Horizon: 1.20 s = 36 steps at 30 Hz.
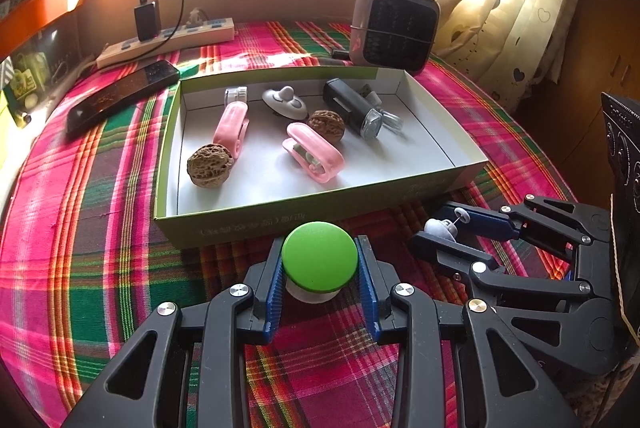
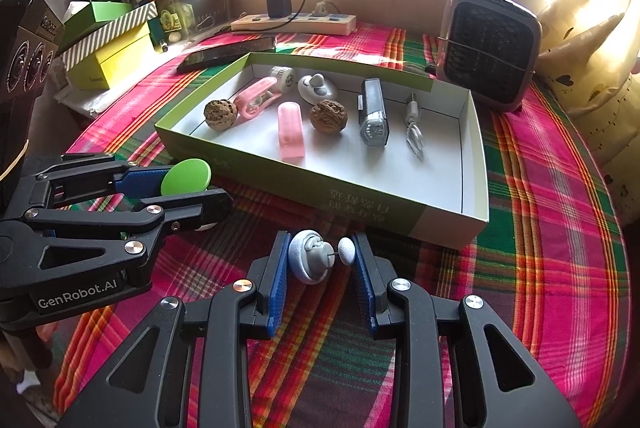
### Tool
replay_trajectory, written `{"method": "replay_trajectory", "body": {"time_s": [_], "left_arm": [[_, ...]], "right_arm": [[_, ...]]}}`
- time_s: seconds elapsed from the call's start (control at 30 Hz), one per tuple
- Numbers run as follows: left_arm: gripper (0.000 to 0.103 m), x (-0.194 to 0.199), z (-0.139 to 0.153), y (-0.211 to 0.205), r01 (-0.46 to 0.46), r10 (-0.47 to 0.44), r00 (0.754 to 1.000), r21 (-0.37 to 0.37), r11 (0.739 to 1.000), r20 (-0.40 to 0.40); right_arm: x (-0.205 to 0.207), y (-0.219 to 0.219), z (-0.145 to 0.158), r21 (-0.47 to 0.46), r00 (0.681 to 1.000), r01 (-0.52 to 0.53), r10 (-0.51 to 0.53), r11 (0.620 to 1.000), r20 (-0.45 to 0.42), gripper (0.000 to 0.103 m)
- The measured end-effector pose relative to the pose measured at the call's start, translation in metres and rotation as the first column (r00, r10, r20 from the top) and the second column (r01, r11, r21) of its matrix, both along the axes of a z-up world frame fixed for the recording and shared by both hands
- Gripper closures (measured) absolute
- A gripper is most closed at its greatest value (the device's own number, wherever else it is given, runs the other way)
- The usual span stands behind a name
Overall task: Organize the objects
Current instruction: 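Carry green-capped item with left gripper while right gripper carries white knob item over box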
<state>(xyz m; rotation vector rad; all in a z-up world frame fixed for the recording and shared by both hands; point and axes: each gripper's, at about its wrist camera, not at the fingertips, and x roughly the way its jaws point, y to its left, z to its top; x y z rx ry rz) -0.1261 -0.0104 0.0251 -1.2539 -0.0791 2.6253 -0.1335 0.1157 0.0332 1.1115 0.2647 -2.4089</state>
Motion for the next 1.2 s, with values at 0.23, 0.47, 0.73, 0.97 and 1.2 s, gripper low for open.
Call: {"method": "replay_trajectory", "body": {"time_s": [0.23,0.47,0.73,0.97,1.2], "left_arm": [[0.072,0.006,0.009,0.000,0.005,-0.005,1.000,0.010,1.000,-0.021],[0.072,0.009,0.018,-0.003,0.006,-0.005,0.999,0.025,1.000,-0.034],[0.072,0.002,0.025,-0.007,-0.001,0.002,0.999,0.029,1.000,-0.042],[0.072,-0.012,0.031,-0.010,-0.008,0.010,0.998,0.030,1.000,-0.054],[0.072,-0.029,0.028,-0.017,-0.025,0.027,0.999,0.046,0.999,-0.044]], "right_arm": [[0.003,0.003,0.009,-0.010,1.000,0.007,-0.007,1.000,-0.021,0.071],[0.004,0.004,0.017,-0.020,0.999,0.008,-0.009,1.000,-0.037,0.071],[-0.004,0.008,0.028,-0.025,0.998,0.026,-0.028,0.999,-0.060,0.071],[-0.023,0.012,0.034,-0.017,0.996,0.053,-0.054,0.998,-0.072,0.071],[-0.044,0.012,0.031,0.003,0.996,0.069,-0.069,0.998,-0.061,0.071]]}}
